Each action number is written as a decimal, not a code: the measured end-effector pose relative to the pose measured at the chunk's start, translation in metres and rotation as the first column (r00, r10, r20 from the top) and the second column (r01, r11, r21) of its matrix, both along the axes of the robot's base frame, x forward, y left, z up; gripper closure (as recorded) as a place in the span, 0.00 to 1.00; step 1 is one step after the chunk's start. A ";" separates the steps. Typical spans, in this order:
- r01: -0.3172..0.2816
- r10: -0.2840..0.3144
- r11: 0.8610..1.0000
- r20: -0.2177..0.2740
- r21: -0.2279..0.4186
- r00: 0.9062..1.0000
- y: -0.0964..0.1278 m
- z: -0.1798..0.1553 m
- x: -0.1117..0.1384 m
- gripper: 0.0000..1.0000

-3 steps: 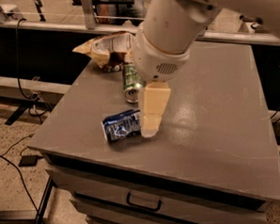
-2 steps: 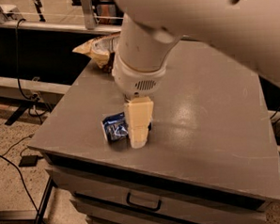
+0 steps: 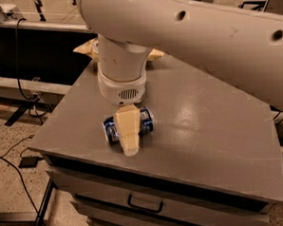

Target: Place pepsi can upright

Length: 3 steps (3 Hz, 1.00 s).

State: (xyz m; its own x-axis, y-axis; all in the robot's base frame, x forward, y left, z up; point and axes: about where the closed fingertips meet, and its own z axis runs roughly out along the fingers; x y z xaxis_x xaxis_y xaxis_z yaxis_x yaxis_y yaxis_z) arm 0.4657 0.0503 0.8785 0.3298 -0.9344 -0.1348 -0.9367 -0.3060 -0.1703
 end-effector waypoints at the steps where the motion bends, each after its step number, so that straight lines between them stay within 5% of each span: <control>1: -0.026 0.022 0.997 -0.058 -0.069 0.998 0.010 -0.020 -0.003 0.00; 3: 0.053 -0.066 0.988 -0.086 -0.143 0.994 0.007 -0.043 0.006 0.00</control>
Offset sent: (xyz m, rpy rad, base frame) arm 0.0024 0.0100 -0.0480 -0.1489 0.1456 -0.0293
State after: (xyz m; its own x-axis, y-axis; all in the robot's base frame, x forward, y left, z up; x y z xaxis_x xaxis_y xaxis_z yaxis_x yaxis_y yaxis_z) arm 0.4720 0.0572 0.8352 0.2653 -0.9638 -0.0273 -0.9635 -0.2640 -0.0438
